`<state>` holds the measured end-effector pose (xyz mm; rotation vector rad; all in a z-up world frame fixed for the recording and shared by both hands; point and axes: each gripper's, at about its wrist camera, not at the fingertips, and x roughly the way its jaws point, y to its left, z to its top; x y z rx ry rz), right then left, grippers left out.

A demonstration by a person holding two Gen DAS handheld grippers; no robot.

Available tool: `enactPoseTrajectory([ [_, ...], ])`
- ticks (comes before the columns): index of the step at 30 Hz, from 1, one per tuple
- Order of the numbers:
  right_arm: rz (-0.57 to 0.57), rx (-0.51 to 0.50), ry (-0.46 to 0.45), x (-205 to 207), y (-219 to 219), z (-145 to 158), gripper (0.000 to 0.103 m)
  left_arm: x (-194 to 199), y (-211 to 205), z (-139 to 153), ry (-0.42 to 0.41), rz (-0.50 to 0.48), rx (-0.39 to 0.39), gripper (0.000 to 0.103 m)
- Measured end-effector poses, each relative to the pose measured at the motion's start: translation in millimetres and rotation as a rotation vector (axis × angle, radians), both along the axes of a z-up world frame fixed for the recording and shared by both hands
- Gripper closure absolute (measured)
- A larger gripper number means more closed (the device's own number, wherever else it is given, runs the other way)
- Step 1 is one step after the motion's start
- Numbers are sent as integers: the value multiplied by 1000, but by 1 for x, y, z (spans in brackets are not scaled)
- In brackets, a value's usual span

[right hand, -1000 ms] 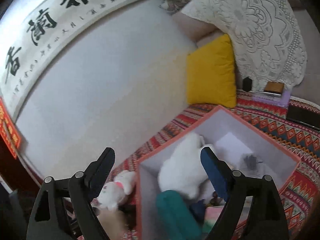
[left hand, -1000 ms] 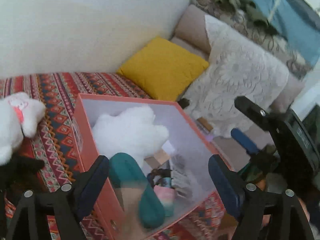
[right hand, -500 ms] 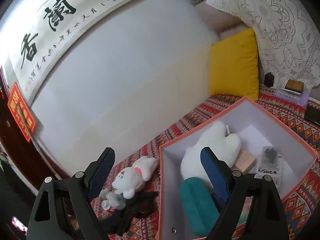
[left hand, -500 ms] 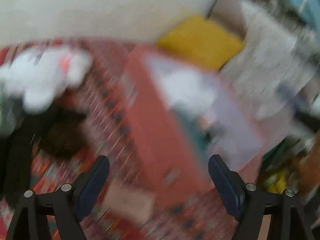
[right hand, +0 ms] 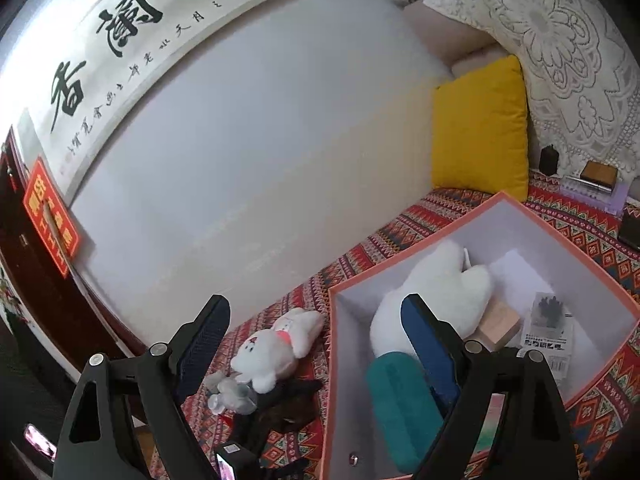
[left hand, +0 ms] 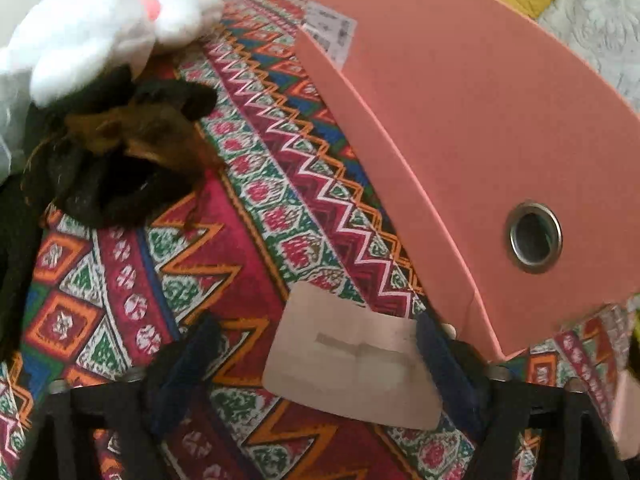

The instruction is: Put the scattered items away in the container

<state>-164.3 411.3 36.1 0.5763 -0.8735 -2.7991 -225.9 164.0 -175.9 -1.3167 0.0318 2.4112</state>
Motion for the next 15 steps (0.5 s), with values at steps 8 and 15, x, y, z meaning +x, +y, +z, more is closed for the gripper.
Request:
enactPoseTrajectory([
  [8, -60, 3, 7, 2, 12, -4, 12, 22, -31, 28, -41, 21, 198, 103],
  [15, -70, 4, 16, 4, 15, -3, 12, 41, -45, 98, 56, -6, 325, 103],
])
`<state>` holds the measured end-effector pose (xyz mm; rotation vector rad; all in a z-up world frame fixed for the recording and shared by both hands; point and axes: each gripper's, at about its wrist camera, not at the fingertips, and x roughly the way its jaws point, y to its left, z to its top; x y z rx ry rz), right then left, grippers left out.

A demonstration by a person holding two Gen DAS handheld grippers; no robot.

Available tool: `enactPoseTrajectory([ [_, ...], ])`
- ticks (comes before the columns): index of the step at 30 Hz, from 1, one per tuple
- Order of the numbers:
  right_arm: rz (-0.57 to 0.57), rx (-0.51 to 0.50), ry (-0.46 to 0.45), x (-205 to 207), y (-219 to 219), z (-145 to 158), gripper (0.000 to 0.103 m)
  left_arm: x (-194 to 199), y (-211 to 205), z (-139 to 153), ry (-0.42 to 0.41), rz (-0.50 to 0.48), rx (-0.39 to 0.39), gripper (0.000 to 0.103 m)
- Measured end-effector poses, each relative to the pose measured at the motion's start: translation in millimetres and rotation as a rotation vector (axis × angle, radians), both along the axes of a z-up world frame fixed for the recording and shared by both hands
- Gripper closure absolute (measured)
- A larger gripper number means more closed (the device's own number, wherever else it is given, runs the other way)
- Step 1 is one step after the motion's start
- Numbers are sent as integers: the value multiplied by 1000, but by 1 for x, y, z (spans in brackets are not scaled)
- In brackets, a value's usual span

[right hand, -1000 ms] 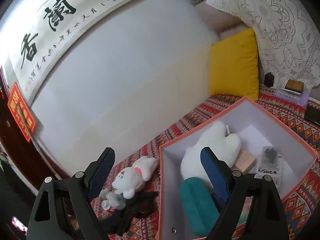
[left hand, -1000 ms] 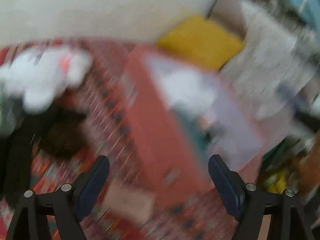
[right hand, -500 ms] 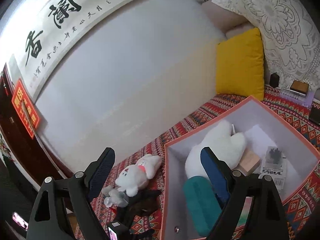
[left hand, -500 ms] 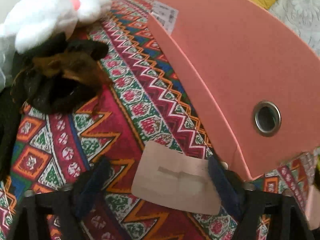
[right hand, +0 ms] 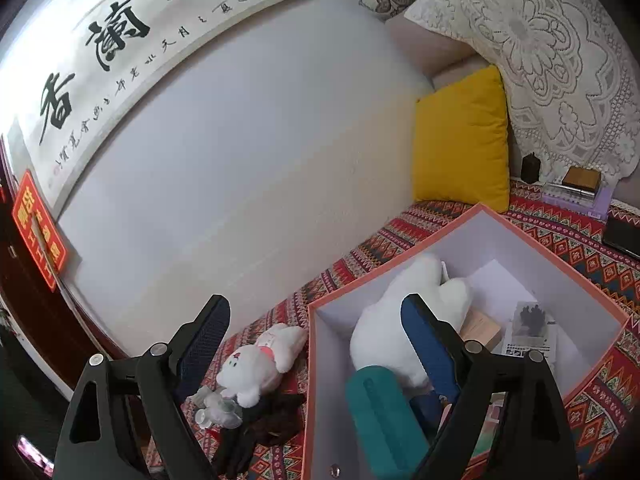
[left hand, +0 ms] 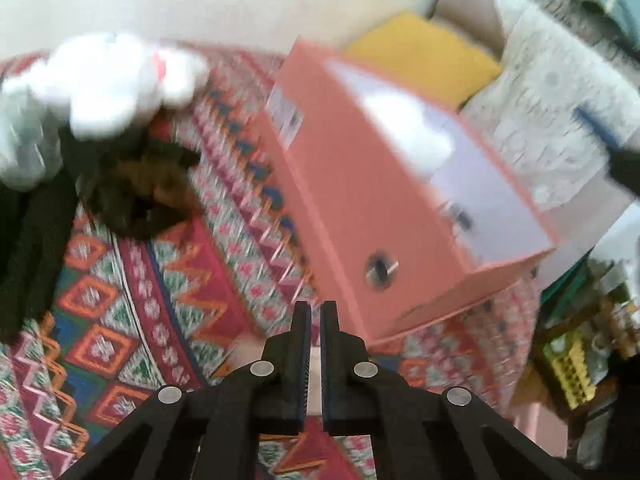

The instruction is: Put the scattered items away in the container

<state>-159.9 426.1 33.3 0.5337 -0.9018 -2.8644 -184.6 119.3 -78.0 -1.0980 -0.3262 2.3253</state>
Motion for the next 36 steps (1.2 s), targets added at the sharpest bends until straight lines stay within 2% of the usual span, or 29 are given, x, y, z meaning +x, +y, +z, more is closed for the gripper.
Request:
enactPoseTrajectory([
  [2, 2, 0, 3, 1, 1, 0, 12, 0, 2, 17, 32, -1, -17, 103],
  [4, 4, 0, 6, 2, 1, 1, 12, -7, 2, 18, 3, -2, -67, 103],
  [6, 6, 0, 6, 2, 2, 1, 12, -16, -2, -3, -85, 0, -80, 85],
  [7, 8, -5, 5, 2, 3, 0, 12, -20, -4, -17, -113, 19, -100, 56],
  [8, 9, -10, 4, 2, 4, 0, 12, -24, -6, -30, -137, 39, -122, 40],
  [11, 11, -19, 2, 2, 5, -1, 12, -34, -2, -66, -193, 77, -202, 39],
  [13, 19, -20, 7, 3, 4, -1, 12, -38, 11, -87, -231, 63, -261, 35],
  [14, 26, -18, 10, 3, 2, 0, 12, -35, 22, -90, -206, 45, -301, 24],
  [16, 34, -10, 11, 2, 0, 0, 12, -26, 48, -93, -143, -11, -368, 13],
  [18, 37, -3, 5, -1, -1, -1, 12, -11, 76, -97, -78, -89, -422, 13],
  [20, 38, -6, -5, -4, 0, -4, 12, 0, 88, -101, -12, -99, -477, 23],
  [21, 39, -8, -10, -5, 0, -6, 12, 2, 87, -101, 6, -92, -476, 25],
  [22, 39, -8, -13, -6, 1, -7, 12, 3, 83, -100, 9, -84, -454, 33],
  [23, 36, -7, -12, -6, 1, -7, 12, 1, 77, -96, 7, -74, -422, 60],
  [24, 33, -5, -11, -5, 2, -7, 12, 0, 71, -91, 4, -62, -387, 67],
  [25, 30, -4, -9, -5, 3, -7, 12, -2, 64, -86, 2, -50, -352, 84],
  [26, 27, -2, -8, -5, 3, -7, 12, -3, 57, -81, 5, -40, -333, 91],
  [36, 21, 16, 15, -1, -1, -5, 12, 9, 26, -76, 4, -15, -267, 92],
])
